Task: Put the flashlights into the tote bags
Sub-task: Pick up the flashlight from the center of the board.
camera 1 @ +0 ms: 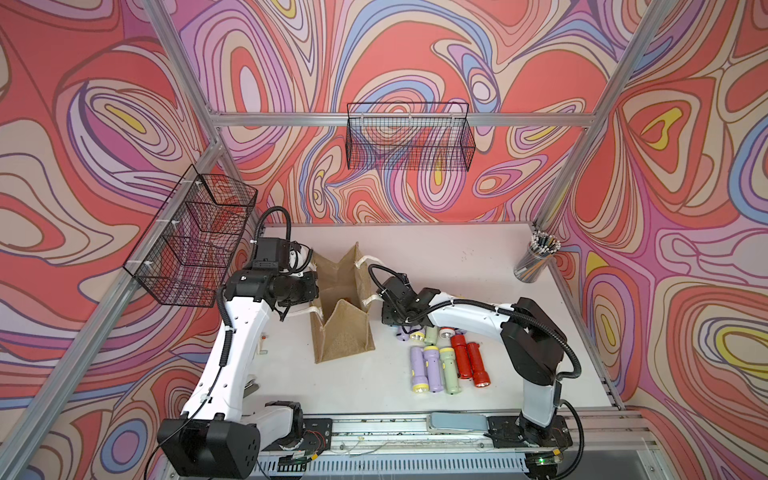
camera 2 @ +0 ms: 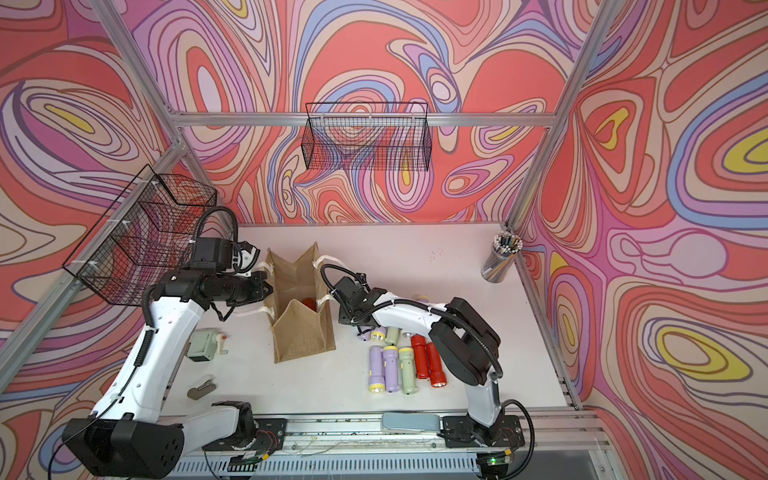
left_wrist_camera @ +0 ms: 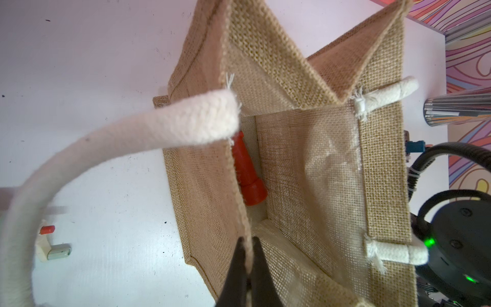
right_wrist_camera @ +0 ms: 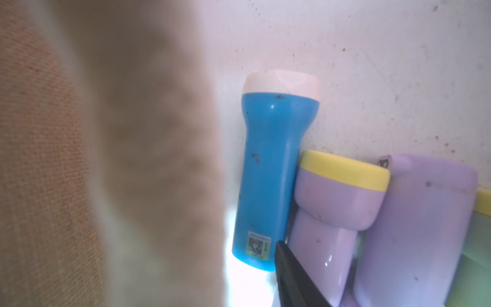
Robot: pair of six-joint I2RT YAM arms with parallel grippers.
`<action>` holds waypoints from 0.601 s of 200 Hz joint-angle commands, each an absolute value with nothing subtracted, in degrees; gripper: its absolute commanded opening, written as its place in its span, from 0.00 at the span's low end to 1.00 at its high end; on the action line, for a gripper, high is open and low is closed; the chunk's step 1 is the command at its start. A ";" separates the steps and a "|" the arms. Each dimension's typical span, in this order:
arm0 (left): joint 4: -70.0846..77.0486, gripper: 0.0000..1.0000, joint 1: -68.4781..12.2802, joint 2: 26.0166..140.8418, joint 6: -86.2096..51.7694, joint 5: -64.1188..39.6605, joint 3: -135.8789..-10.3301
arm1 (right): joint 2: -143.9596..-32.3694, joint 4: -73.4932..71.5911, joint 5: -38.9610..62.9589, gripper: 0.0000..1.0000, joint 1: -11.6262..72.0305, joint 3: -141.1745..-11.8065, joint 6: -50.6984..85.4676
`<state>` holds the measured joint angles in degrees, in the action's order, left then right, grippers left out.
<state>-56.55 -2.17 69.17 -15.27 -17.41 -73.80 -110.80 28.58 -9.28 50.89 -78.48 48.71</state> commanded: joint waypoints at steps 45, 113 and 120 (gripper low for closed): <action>-55.20 0.00 -1.85 67.96 -15.56 -18.23 -73.83 | -113.19 32.49 -11.60 0.47 49.94 -80.82 49.81; -55.02 0.00 -1.89 68.25 -15.71 -18.64 -73.74 | -116.93 35.39 -10.78 0.53 49.83 -84.11 50.27; -54.97 0.00 -1.80 68.22 -15.65 -18.59 -73.60 | -117.35 36.11 -11.02 0.53 49.83 -84.67 50.34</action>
